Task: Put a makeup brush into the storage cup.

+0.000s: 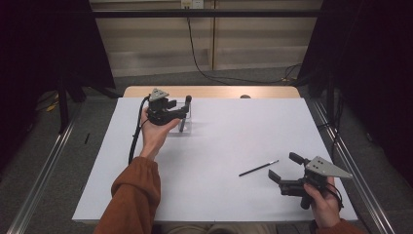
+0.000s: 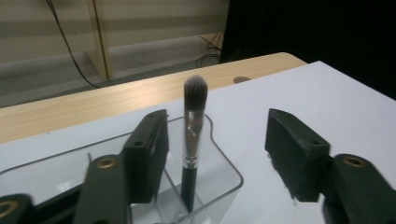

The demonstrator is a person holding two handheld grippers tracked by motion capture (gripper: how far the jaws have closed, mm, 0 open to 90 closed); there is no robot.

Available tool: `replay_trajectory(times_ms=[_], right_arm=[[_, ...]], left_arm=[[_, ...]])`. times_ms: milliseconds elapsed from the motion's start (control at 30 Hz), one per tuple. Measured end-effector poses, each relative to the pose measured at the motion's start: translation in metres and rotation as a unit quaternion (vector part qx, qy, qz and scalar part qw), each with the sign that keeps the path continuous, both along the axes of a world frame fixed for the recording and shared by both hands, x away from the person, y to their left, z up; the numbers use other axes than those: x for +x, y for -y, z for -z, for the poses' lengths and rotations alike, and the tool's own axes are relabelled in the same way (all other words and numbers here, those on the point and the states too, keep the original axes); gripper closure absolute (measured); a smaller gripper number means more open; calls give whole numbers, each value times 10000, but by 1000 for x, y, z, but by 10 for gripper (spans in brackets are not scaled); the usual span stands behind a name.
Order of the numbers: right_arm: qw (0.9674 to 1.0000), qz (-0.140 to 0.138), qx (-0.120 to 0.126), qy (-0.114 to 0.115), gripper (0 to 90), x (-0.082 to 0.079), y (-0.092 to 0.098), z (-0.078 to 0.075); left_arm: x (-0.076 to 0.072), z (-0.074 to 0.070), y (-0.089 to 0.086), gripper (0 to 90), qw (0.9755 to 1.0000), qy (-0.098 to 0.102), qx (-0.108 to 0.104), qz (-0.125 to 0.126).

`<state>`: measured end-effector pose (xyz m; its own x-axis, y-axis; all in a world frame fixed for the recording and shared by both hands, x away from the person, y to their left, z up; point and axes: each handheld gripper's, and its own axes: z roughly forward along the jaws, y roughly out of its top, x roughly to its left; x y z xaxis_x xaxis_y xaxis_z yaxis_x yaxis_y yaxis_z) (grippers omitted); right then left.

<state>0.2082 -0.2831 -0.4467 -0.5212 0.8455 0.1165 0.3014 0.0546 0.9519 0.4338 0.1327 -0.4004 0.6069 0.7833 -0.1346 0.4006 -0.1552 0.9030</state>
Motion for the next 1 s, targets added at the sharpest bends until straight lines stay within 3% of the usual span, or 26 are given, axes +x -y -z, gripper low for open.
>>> replay_trajectory(times_ms=[200, 500, 733, 1000], right_arm=[[10000, 9, -1, 4, 0, 0, 0, 0], [10000, 37, -20, -13, 0, 0, 0, 0], [10000, 57, -30, -34, 0, 1, 0, 1], [10000, 66, -14, -25, 0, 1, 0, 1]], left_arm=[[-8, -4, -6, 205, 9999, 33, -11, -96], [-18, -6, -22, 81, 9999, 24, -33, -115], [-27, -2, -35, 63, 9997, 78, -107, -203], [-41, -3, -46, 34, 9996, 226, -181, -24]])
